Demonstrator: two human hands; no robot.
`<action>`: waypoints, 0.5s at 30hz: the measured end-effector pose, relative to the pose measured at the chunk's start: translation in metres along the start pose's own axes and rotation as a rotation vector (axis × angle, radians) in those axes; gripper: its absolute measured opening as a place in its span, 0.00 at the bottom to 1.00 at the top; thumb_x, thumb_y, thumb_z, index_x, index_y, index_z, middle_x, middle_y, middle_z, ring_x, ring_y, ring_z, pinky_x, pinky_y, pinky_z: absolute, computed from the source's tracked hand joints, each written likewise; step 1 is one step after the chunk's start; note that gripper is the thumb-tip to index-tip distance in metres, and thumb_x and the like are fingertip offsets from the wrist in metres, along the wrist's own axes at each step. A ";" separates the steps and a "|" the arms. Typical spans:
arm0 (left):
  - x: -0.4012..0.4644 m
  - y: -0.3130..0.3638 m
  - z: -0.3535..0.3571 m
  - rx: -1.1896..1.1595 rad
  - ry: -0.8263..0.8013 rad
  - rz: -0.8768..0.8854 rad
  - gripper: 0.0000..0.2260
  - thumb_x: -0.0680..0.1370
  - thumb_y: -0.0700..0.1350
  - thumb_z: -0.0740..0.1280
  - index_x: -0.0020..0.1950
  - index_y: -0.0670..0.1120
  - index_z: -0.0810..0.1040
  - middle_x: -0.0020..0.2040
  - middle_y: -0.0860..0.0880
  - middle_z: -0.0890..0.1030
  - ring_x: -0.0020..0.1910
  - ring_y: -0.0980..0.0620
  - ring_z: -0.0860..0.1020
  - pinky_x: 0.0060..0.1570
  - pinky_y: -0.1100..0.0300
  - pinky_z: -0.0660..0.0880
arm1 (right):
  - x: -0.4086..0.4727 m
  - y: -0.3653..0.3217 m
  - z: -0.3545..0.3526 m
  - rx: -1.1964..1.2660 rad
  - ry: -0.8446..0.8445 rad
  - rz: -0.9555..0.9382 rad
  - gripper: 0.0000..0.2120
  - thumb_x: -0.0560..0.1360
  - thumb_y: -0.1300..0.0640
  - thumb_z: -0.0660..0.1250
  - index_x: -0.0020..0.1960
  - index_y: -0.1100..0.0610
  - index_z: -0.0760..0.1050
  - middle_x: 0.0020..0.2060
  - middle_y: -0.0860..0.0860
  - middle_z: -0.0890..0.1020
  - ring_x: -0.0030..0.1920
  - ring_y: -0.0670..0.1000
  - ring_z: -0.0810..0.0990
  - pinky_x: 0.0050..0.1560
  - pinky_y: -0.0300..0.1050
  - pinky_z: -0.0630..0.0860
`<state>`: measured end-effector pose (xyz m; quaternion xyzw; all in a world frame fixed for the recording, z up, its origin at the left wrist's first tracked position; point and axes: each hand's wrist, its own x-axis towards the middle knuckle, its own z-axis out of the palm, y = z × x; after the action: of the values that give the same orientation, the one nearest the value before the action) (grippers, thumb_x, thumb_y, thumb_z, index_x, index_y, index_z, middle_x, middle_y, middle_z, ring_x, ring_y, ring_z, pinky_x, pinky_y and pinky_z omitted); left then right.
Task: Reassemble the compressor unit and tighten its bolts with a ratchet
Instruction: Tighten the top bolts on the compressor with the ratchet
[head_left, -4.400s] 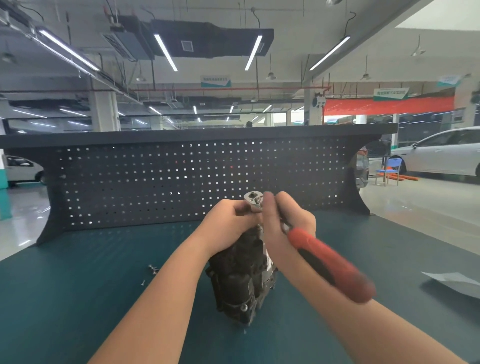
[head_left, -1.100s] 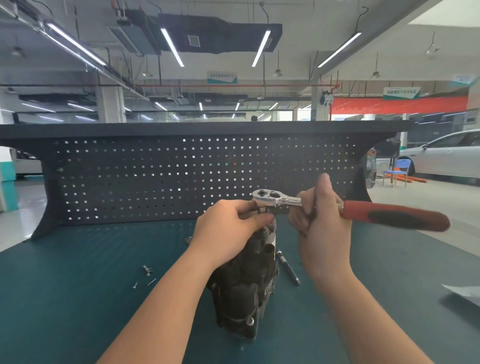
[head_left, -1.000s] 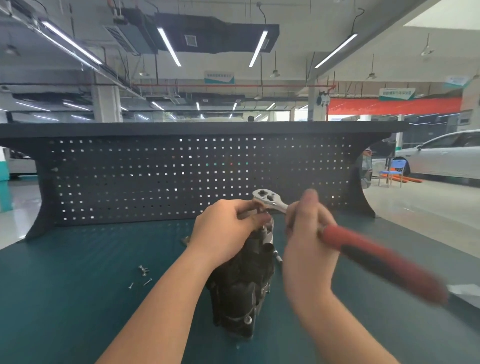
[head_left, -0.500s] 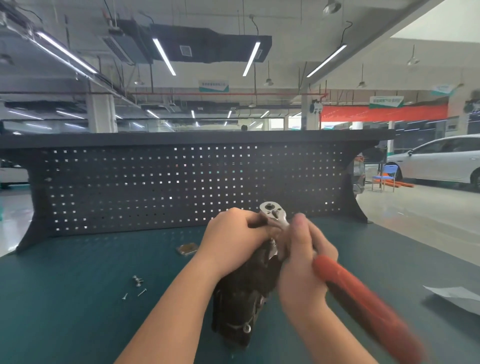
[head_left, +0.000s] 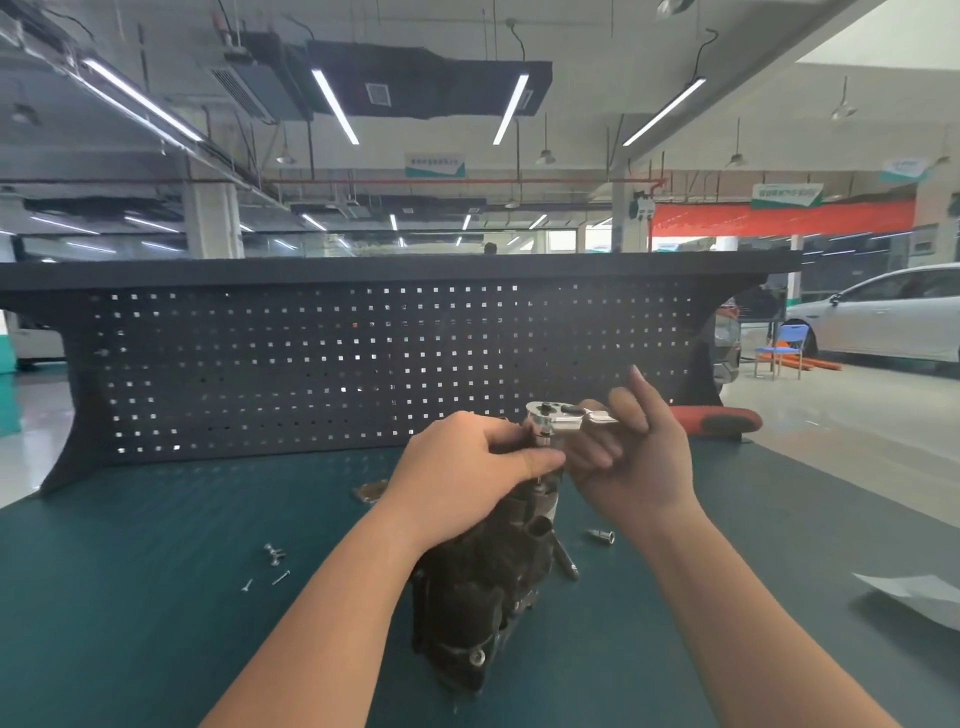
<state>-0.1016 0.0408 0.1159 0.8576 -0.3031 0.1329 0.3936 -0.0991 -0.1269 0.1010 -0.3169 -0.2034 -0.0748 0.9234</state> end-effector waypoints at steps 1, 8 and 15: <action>0.000 -0.001 -0.002 -0.016 -0.007 -0.002 0.10 0.72 0.64 0.70 0.51 0.65 0.83 0.45 0.65 0.84 0.52 0.63 0.80 0.62 0.53 0.74 | -0.002 0.002 0.002 -0.010 0.007 -0.041 0.28 0.79 0.46 0.56 0.21 0.52 0.61 0.18 0.48 0.58 0.20 0.47 0.55 0.24 0.39 0.57; -0.003 -0.009 -0.013 -0.128 -0.048 0.008 0.17 0.61 0.67 0.69 0.45 0.63 0.84 0.44 0.62 0.85 0.50 0.61 0.82 0.62 0.51 0.74 | -0.013 0.018 0.023 -0.118 0.131 -0.335 0.27 0.82 0.50 0.57 0.24 0.51 0.59 0.21 0.45 0.58 0.22 0.46 0.56 0.23 0.38 0.58; -0.001 -0.017 -0.015 -0.083 0.090 -0.042 0.04 0.74 0.56 0.71 0.42 0.61 0.85 0.43 0.62 0.85 0.49 0.60 0.81 0.58 0.53 0.75 | -0.030 0.056 0.039 -0.675 0.346 -0.918 0.21 0.77 0.46 0.55 0.25 0.46 0.63 0.21 0.42 0.67 0.25 0.40 0.65 0.31 0.33 0.64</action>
<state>-0.0916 0.0613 0.1145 0.8399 -0.2721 0.1503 0.4449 -0.1237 -0.0587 0.0853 -0.4559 -0.1313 -0.5773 0.6645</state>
